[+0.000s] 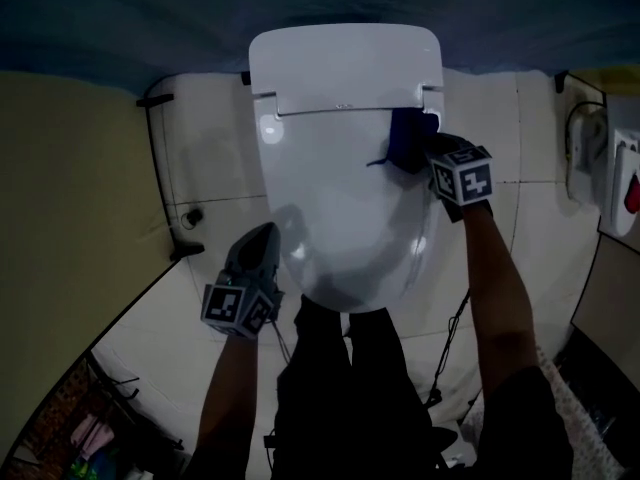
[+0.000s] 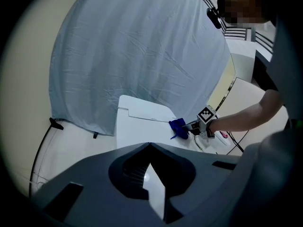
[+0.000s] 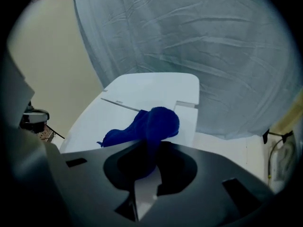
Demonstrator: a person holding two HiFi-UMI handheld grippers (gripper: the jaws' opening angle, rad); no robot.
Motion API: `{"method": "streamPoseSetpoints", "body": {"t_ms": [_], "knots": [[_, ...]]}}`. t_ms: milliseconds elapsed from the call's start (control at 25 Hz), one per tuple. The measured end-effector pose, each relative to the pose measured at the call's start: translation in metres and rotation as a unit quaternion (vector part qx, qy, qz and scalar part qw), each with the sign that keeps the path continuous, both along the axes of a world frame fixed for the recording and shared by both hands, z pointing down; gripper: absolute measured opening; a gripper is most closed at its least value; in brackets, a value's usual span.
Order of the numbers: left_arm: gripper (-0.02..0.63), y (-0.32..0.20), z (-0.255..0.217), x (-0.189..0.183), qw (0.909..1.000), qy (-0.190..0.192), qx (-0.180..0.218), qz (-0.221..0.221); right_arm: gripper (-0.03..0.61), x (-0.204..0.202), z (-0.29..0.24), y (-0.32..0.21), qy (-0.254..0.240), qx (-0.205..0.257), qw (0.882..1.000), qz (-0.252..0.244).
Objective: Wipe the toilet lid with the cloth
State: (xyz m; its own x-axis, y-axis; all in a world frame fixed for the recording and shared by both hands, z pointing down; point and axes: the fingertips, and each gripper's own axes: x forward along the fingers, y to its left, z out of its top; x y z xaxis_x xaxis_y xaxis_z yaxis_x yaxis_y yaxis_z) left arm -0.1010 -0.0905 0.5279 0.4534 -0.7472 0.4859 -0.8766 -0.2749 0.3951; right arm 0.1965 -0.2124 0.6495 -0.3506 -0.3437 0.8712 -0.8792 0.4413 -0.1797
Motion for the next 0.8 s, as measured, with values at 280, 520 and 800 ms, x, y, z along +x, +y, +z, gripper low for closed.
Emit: {"method": "streamPoseSetpoints", "body": {"t_ms": [280,520,800], "knots": [[-0.009,0.010,0.009,0.007,0.9997,-0.015,-0.002,0.021,0.057,0.043,0.002,0.007,0.020,0.008,0.999,0.031],[-0.009,0.023,0.009,-0.002,0.9999,-0.010,-0.008,0.003,0.057,0.054,0.001,0.010,0.092,0.021,0.995,0.039],[-0.009,0.027,-0.009,-0.013,0.9994,-0.021,0.028,-0.006,0.057,0.004,-0.041,0.013,0.112,0.087,0.989,0.033]]}}
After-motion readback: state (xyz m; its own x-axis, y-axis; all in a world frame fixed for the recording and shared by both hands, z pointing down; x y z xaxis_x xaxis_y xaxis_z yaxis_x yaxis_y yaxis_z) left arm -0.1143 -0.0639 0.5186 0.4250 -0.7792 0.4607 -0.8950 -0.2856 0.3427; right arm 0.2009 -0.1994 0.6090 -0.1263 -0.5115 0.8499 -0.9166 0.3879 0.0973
